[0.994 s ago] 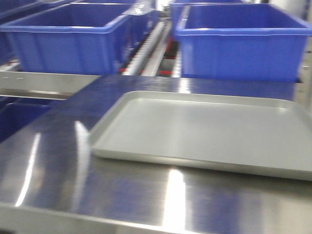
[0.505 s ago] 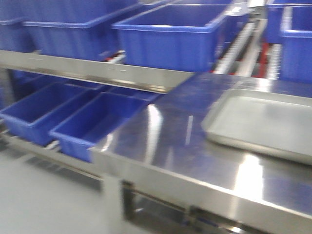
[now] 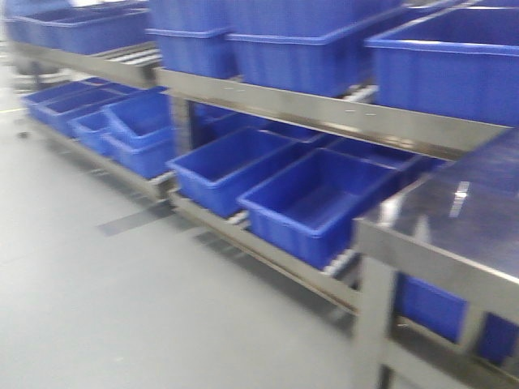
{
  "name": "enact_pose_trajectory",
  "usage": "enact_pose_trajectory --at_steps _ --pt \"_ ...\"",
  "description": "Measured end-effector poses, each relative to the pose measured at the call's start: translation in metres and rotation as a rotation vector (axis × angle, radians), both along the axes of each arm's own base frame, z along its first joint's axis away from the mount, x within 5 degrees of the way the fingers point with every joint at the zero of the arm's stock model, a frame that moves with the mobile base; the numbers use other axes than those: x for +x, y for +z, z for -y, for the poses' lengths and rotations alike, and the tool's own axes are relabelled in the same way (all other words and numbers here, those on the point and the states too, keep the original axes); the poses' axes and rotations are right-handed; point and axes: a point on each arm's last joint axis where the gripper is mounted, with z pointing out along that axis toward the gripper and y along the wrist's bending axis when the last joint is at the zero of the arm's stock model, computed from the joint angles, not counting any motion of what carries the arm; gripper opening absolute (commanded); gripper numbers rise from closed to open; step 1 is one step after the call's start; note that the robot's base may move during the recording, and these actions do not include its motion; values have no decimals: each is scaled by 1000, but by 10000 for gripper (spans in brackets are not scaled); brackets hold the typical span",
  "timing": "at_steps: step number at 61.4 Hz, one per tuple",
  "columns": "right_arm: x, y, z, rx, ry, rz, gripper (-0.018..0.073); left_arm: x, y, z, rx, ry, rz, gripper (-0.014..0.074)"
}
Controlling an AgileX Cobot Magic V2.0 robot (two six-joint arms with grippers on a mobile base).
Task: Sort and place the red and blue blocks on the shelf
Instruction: 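Drive the base away from the counter carrying both cubes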
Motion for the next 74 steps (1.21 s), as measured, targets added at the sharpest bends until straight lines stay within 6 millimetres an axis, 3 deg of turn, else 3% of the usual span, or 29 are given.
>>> enact_pose_trajectory --at_steps 74 --pt "0 0 0 0 0 0 87 0 0 0 0 0 0 122"
